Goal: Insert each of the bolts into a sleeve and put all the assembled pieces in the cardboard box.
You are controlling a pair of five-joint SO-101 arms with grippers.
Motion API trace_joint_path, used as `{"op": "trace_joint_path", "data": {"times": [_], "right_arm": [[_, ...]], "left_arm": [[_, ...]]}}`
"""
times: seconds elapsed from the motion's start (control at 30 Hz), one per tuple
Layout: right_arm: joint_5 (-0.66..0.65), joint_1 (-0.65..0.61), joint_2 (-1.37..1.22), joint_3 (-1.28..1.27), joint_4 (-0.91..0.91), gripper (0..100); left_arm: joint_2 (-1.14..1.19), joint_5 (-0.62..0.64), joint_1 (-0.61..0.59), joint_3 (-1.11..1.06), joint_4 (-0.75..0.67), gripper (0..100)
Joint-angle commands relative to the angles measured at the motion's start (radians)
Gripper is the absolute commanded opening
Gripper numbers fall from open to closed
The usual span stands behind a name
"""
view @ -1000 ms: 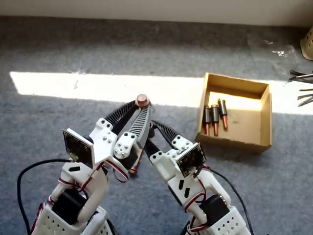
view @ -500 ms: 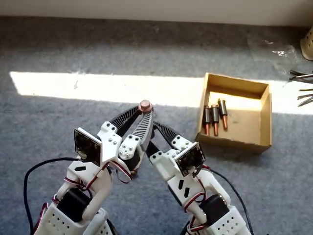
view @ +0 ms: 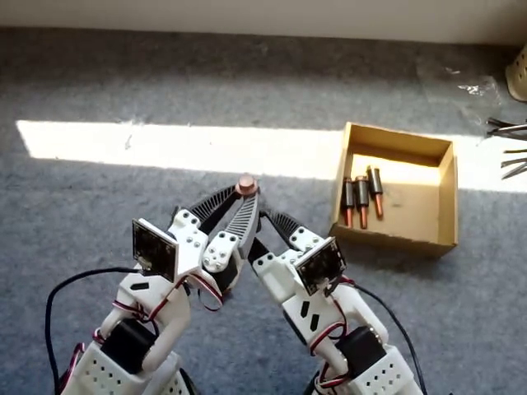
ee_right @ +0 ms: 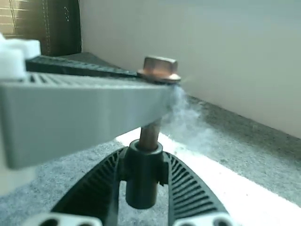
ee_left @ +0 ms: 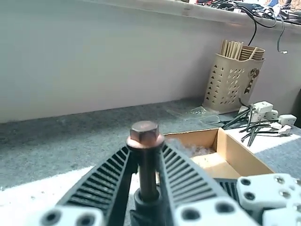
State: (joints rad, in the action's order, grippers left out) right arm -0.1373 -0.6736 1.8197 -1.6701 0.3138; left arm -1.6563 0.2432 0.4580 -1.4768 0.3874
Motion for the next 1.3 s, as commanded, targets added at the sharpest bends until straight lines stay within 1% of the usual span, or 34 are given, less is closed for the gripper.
{"op": "trace_joint_path", "data": {"times": [0.0,0.27,0.33,0.43,0.5,0.83,0.9,0.97,1.07,1.17,1.27], "right_arm": [[-0.006,0.007,0.015,-0.102,-0.031,0.5],[-0.009,0.007,0.015,-0.104,-0.031,0.5],[-0.009,0.007,0.015,-0.104,-0.031,0.5],[-0.009,0.007,0.015,-0.104,-0.031,0.5],[-0.009,0.007,0.015,-0.105,-0.031,0.5],[-0.009,0.007,0.015,-0.107,-0.031,0.5],[-0.009,0.007,0.015,-0.107,-0.031,0.5],[-0.008,0.015,0.01,-0.107,-0.03,0.5],[-0.006,0.048,0.005,-0.105,-0.03,0.5],[-0.005,0.087,0.005,-0.104,-0.028,0.5],[-0.009,0.119,0.005,-0.099,0.079,0.5]], "left_arm": [[0.004,0.006,-0.027,-0.035,0.003,1],[0.004,0.006,-0.031,-0.038,0.003,2],[0.004,0.005,-0.031,-0.038,0.003,6],[0.004,0.005,-0.033,-0.038,0.002,18],[0.004,0.005,-0.033,-0.038,0.002,23],[0.002,0.003,-0.036,0.012,-0.006,24],[0.002,0.003,-0.065,0.028,-0.006,24],[0.002,0.003,-0.125,0.042,-0.006,23],[0.002,0.011,-0.22,0.077,-0.006,23],[0.002,0.011,-0.278,0.101,0.0,23],[0.002,0.008,-0.308,0.099,0.0,23]]}}
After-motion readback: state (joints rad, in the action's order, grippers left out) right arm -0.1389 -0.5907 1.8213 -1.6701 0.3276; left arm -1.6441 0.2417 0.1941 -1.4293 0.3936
